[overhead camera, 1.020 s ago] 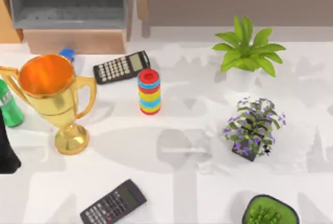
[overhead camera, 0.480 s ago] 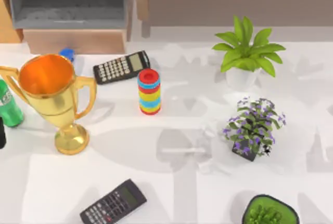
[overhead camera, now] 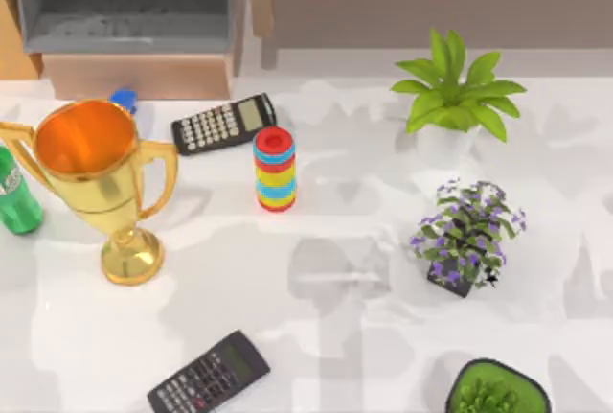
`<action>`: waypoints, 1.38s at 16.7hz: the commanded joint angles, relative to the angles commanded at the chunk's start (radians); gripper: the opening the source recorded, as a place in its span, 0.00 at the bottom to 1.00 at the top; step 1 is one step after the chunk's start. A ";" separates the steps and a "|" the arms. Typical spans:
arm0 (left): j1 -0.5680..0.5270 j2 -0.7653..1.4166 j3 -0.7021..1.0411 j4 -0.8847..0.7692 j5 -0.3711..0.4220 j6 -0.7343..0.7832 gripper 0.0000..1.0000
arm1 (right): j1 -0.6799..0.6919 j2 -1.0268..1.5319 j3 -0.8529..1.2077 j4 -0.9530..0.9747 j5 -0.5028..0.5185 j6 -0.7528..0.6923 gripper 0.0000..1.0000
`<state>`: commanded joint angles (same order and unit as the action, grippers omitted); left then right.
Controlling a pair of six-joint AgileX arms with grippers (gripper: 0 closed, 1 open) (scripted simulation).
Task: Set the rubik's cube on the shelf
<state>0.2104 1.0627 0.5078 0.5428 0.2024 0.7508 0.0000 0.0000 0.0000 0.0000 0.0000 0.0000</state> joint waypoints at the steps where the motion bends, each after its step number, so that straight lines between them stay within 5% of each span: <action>1: 0.017 0.101 0.049 0.052 0.022 0.068 1.00 | 0.000 0.000 0.000 0.000 0.000 0.000 1.00; 13: 0.184 1.091 0.530 0.565 0.238 0.744 1.00 | 0.000 0.000 0.000 0.000 0.000 0.000 1.00; 23: 0.203 1.217 0.592 0.628 0.260 0.833 1.00 | 0.000 0.000 0.000 0.000 0.000 0.000 1.00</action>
<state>0.4135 2.2798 1.0994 1.1713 0.4628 1.5835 0.0000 0.0000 0.0000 0.0000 0.0000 0.0000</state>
